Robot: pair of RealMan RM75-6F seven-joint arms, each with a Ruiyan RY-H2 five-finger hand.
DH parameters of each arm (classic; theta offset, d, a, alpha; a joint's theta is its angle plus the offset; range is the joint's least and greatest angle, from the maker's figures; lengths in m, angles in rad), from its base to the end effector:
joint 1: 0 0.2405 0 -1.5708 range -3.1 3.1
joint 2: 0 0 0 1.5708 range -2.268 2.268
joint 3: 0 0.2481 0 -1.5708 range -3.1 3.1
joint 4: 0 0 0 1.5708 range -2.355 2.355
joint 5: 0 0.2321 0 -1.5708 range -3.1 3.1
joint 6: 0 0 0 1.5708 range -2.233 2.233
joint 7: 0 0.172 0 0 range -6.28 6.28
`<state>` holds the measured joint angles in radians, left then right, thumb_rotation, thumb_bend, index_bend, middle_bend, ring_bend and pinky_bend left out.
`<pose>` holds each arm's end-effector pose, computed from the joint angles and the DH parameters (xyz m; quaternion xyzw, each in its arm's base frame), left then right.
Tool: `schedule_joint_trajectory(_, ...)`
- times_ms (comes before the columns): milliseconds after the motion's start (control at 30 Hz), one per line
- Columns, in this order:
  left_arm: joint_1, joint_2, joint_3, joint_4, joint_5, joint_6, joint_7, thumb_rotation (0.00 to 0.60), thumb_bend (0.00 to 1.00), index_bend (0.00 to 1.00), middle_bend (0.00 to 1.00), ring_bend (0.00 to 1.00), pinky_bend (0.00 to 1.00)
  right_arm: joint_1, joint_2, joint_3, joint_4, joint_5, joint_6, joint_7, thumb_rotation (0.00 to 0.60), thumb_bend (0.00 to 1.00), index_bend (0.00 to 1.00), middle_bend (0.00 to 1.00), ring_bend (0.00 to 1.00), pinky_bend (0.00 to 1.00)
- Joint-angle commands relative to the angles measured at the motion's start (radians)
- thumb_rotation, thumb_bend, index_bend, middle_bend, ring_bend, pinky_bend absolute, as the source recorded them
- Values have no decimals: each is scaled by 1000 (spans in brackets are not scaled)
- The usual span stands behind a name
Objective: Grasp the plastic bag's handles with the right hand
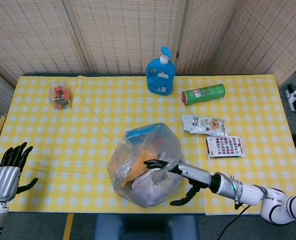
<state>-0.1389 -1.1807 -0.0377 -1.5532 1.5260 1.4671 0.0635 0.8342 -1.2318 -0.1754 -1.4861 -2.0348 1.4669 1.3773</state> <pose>-0.3049 0.2246 0.1146 -0.6283 -0.3557 -0.3828 0.5763 -0.1059 -0.2746 0.0422 -0.6357 0.5539 -0.5083 0.1751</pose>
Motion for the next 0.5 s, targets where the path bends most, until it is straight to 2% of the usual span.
schedule_joint_trajectory(33, 0, 0, 0, 0, 0, 0, 0, 600, 227, 0, 0, 23, 0, 4, -6, 3, 1, 7, -3, -16, 600, 276, 0, 0, 0, 0)
schedule_joint_trajectory(500, -1, -1, -2, 3, 2, 4, -4, 600, 226, 0, 0, 24, 0, 69, -19, 28, -48, 27, -72, -83, 600, 270, 0, 0, 0, 0)
